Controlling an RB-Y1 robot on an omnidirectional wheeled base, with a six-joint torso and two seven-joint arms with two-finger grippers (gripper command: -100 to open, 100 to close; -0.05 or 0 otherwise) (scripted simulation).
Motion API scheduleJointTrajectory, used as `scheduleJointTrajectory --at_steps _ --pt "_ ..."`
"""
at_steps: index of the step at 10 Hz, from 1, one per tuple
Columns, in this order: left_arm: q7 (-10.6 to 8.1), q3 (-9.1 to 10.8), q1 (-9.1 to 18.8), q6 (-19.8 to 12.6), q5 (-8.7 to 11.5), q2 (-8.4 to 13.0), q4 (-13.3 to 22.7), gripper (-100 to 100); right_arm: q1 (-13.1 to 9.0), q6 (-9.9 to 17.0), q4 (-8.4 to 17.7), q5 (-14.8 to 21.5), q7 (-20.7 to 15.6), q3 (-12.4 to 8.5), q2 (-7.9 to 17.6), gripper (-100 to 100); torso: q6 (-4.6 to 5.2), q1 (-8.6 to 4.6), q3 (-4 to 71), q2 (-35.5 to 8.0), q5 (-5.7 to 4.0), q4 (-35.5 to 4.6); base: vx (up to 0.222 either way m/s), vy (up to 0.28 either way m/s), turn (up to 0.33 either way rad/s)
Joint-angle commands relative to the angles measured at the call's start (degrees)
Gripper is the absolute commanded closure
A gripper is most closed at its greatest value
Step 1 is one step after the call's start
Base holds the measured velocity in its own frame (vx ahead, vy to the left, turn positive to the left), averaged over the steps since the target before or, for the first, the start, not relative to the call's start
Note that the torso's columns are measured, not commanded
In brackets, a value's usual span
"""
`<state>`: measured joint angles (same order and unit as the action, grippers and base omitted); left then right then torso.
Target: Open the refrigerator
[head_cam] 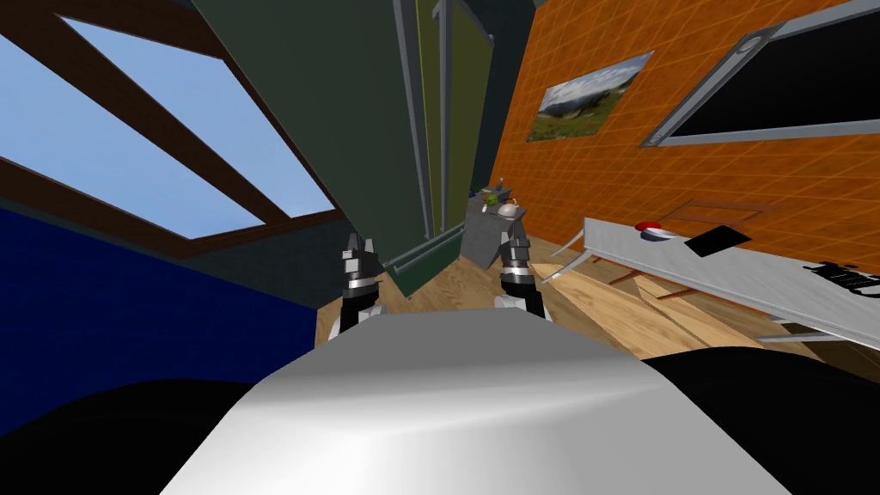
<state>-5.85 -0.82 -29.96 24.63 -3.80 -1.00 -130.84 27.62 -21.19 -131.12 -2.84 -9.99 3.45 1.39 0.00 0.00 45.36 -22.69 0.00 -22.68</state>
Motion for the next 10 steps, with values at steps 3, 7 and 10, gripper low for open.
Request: scheduleJointTrajectory --at_steps 3,7,10 --pt "0.0 0.0 0.0 0.0 0.0 0.0 0.0 0 0.0 0.0 0.0 0.0 0.0 0.0 0.0 0 0.0 0.0 25.4 -12.7 0.0 -12.7 0.0 0.0 0.0" --pt "-1.23 -0.1 0.4 2.0 1.1 6.6 3.0 -100 0.0 0.0 0.0 0.0 0.0 0.0 0.0 0 0.0 -0.05 39.2 -19.4 -0.01 -19.5 0.06 -0.024 -0.001" --pt "-2.66 -0.21 0.9 4.2 2.4 8.9 6.4 -100 0.0 0.0 0.0 0.0 0.0 0.0 0.0 0 0.0 -0.02 39.2 -19.5 -0.01 -19.6 0.106 -0.047 -0.001"
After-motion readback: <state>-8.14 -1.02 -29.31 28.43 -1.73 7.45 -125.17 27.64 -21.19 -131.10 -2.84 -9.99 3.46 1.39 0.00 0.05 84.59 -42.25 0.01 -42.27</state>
